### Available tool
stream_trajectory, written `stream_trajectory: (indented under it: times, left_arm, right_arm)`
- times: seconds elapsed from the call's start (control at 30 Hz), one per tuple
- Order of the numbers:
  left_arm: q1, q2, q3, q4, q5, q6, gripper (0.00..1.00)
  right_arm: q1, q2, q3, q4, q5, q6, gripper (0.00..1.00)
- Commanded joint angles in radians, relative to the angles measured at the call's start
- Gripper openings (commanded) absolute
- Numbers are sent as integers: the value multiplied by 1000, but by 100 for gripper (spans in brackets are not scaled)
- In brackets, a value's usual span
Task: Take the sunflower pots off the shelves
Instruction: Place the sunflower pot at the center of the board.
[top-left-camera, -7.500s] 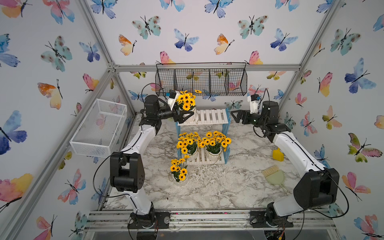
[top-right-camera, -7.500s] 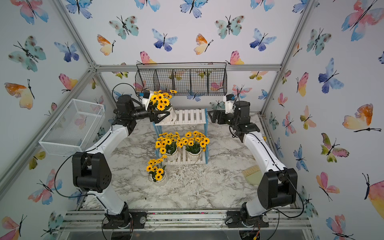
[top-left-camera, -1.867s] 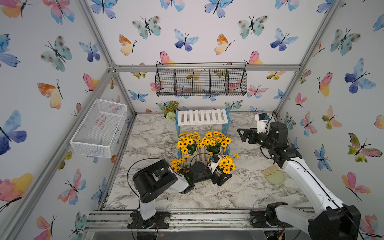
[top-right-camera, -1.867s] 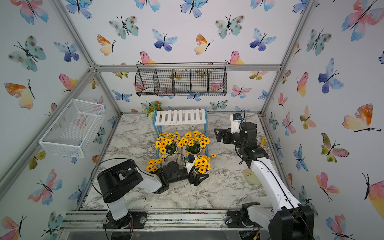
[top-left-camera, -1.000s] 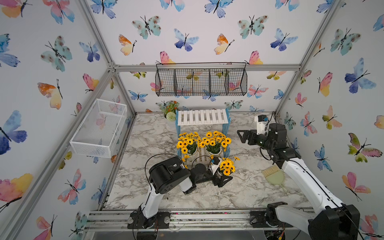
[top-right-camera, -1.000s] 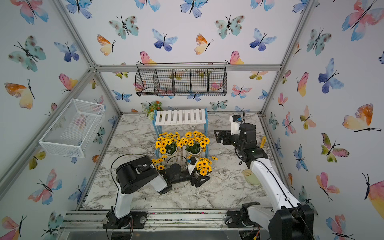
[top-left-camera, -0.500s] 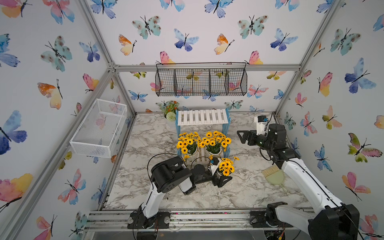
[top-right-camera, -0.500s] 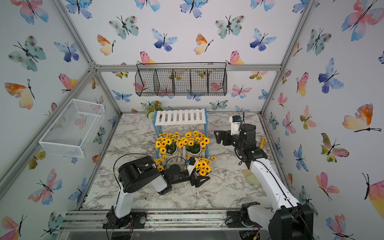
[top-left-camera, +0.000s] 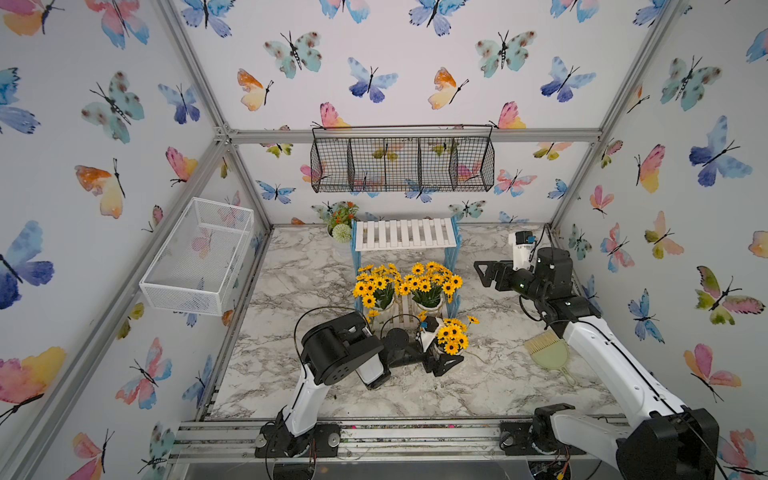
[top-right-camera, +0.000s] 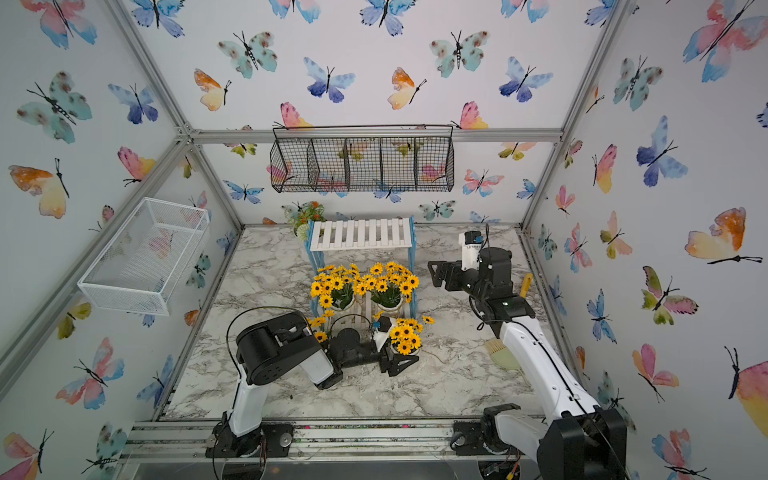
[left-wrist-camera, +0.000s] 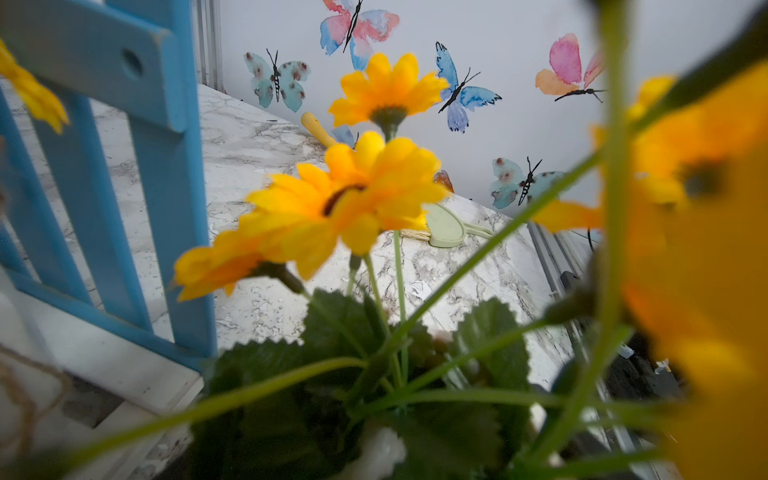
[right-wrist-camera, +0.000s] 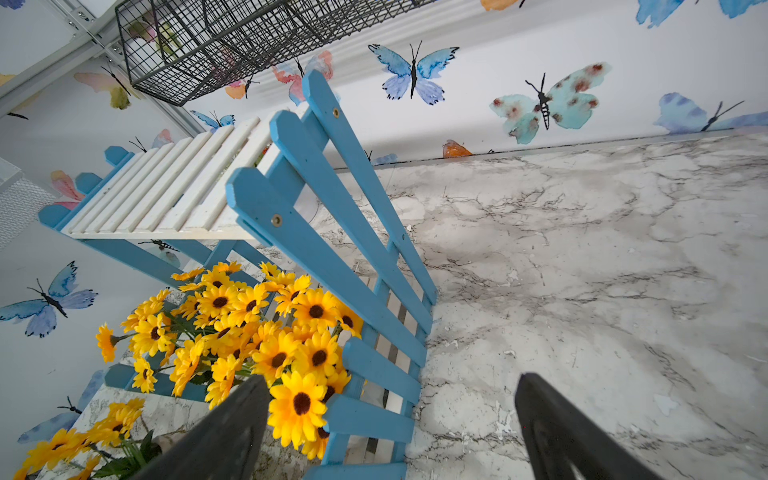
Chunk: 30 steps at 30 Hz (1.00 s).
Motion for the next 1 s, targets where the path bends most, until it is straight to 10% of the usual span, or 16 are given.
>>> stream_trajectory:
  times: [0.0, 0.2, 0.97]
  left_arm:
    - [3, -1, -7, 56, 44, 10, 87]
    - [3, 1, -11, 59, 49, 16, 100]
    - [-2, -210, 23, -171, 72, 134, 98]
  right_arm:
    - [-6, -7, -9, 10, 3, -1, 95]
    - [-5, -7, -15, 10, 7, -2, 95]
    - [-6, -22, 19, -11, 16, -16, 95]
